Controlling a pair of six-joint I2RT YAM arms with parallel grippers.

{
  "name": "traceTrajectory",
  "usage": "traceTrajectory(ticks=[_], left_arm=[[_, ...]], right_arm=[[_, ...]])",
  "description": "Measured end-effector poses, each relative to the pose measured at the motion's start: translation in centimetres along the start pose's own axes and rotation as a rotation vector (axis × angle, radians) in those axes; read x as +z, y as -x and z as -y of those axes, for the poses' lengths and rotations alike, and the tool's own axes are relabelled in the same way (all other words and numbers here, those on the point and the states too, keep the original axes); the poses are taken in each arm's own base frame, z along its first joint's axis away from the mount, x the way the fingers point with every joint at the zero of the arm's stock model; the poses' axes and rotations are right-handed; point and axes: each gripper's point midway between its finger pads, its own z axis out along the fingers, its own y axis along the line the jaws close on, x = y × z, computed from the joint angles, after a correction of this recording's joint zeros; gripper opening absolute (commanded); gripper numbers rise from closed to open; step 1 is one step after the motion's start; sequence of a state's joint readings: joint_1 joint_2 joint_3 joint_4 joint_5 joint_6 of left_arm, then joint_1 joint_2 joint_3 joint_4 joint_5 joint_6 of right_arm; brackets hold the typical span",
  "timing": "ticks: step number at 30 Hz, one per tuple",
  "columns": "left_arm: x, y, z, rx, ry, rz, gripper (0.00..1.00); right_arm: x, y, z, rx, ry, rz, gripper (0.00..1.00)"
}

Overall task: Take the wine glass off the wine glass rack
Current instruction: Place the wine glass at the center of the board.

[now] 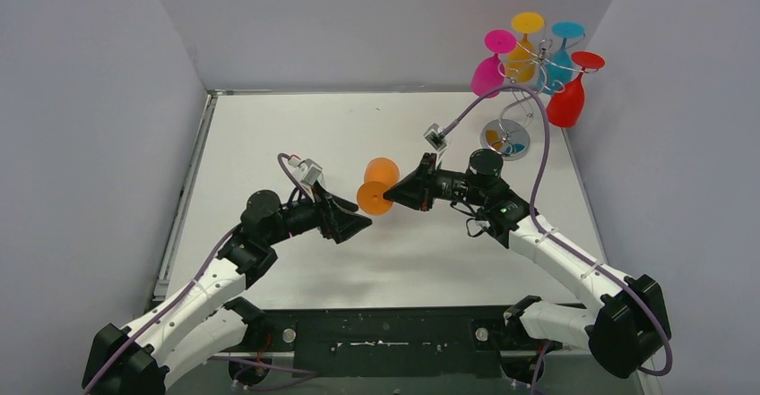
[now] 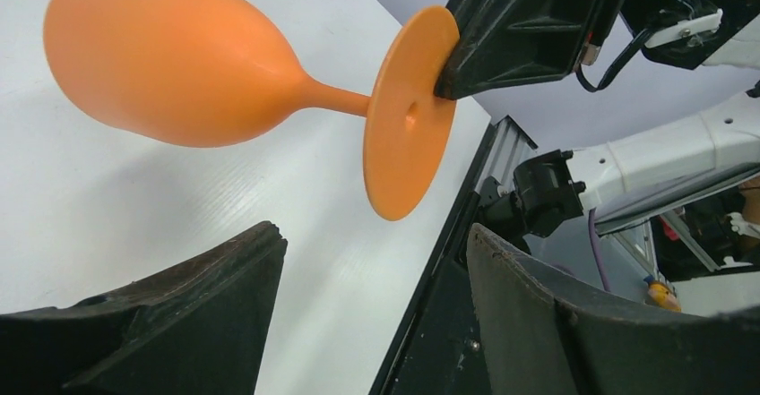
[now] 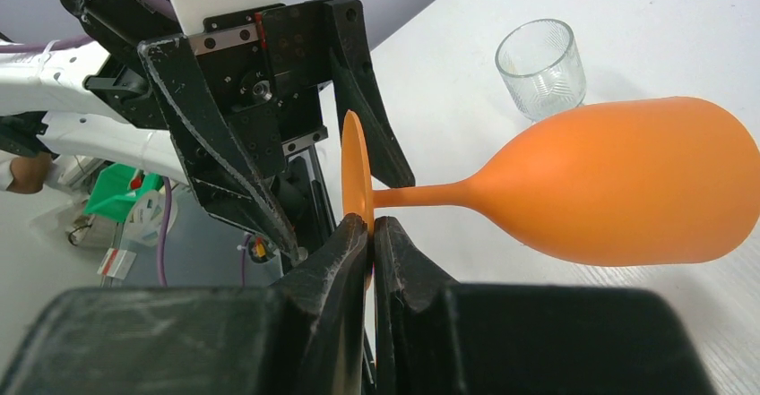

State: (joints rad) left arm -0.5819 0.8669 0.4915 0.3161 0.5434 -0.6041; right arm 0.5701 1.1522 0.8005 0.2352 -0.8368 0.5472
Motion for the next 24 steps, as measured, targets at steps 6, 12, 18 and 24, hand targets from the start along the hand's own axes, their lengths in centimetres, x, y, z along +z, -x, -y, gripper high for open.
traceTrajectory(ticks=[6, 12, 18, 24], left_arm=[[0.2, 1.2, 0.4, -0.018, -0.011, 0.053, 0.46], [0.6, 2.3, 1.9, -0.039, -0.09, 0.087, 0.14], [0.4, 2.4, 3.0, -0.04, -0.142, 0.084, 0.0], [0.2, 2.1, 3.2, -0.039, -0.145, 0.069, 0.0]], right_arm=[[-0.2, -0.8, -0.3, -0.01, 0.026, -0.022, 0.0], [-0.6, -1.8, -0.8, -0.005, 0.055, -0.047, 0.0], [-1.0, -1.9, -2.3, -0.027, 0.097, -0.047, 0.08], [-1.1, -2.3, -2.5, -0.037, 0.103, -0.051, 0.41]])
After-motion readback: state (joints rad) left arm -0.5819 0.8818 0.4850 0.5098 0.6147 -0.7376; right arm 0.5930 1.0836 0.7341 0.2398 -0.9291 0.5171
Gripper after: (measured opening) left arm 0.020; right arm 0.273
